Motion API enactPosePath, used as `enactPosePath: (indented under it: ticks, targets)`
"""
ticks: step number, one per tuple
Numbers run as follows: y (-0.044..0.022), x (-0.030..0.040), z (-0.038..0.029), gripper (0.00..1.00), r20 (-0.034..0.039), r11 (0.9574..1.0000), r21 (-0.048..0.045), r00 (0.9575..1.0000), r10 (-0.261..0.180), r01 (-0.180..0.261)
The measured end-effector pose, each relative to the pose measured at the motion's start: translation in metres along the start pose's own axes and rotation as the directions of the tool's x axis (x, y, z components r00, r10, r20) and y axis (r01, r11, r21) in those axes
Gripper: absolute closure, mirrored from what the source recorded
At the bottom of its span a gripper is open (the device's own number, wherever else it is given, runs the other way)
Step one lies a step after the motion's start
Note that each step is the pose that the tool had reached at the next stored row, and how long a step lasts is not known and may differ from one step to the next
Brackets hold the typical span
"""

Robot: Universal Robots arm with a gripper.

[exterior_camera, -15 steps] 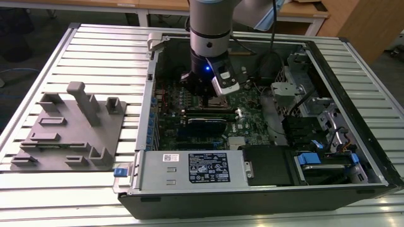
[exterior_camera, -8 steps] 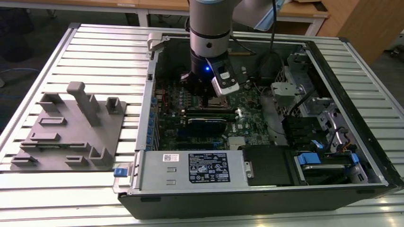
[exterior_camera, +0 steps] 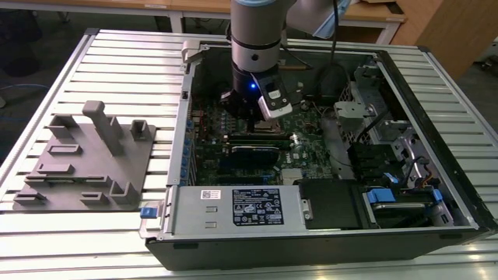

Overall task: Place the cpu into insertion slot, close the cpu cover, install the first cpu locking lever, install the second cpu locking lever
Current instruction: 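Install the second cpu locking lever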

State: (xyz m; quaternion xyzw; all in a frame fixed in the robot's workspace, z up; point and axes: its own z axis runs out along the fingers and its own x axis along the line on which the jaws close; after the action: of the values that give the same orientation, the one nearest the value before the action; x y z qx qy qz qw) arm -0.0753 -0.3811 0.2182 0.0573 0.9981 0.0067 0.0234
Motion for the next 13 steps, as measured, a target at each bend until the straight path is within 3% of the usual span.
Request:
enactPosePath:
  ticks: [9, 13]
  targets:
    - [-0.0013, 0.0027, 0.0036, 0.90, -0.0001, 1.0000, -0.0025, 1.0000, 0.000, 0.000]
    - [-0.0026, 0.0039, 0.0053, 0.90, -0.0014, 0.9999, -0.0100, 1.0000, -0.006, 0.006]
